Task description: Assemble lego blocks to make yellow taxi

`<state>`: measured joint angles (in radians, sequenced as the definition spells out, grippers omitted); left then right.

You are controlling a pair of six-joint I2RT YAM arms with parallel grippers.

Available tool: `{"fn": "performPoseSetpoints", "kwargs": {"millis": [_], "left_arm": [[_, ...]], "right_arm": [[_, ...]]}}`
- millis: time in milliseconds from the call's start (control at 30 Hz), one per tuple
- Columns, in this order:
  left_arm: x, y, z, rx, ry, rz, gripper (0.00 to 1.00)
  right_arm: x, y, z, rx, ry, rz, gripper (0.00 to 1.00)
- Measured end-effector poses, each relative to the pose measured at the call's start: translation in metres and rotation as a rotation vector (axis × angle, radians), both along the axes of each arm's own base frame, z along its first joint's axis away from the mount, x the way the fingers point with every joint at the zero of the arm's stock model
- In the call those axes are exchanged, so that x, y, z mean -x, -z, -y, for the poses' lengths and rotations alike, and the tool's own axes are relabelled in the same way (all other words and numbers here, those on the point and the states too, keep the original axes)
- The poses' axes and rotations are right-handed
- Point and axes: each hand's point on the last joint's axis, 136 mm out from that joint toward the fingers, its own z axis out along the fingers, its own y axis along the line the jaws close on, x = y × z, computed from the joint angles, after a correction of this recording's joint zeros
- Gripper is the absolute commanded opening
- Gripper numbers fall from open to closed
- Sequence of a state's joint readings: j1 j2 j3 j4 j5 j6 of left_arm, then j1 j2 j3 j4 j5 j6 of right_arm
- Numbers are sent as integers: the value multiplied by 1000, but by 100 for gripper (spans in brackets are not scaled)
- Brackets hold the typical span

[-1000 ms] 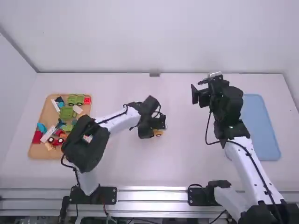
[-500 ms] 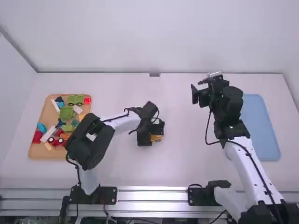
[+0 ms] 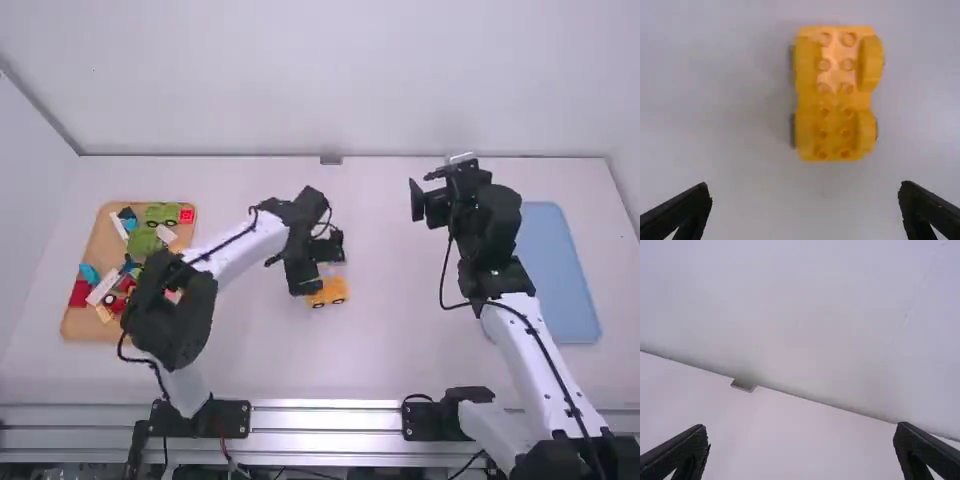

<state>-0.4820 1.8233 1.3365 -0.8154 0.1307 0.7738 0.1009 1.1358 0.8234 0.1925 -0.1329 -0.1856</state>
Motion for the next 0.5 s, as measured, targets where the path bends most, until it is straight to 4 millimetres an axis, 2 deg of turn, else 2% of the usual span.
{"fn": "performPoseSetpoints", "kwargs": {"millis": [100,167,233,300,333,433,467,500], "left_arm": [[-17,-26,-14,42,-116,55,99],[-31,-49,-33,82,-253,99,99],[-37,-60,-44,108,-345,119,99],[-45,-78,-63,155,-529,137,99],[-45,-80,-67,160,-559,137,99],[-41,-93,-97,161,-835,132,99],[-40,-94,-100,156,-861,132,99],[-37,-97,-116,133,-985,139,99]], "right_arm": [[0,-1,0,0,-1,4,98],[0,-1,0,-1,0,4,99],[0,-1,0,1,-1,5,99],[0,-2,0,-1,0,7,98],[0,-2,0,-1,-1,7,98],[-1,-4,0,0,0,15,98],[-1,-4,0,-1,-1,16,98],[-1,-5,0,-2,-2,21,98]]}}
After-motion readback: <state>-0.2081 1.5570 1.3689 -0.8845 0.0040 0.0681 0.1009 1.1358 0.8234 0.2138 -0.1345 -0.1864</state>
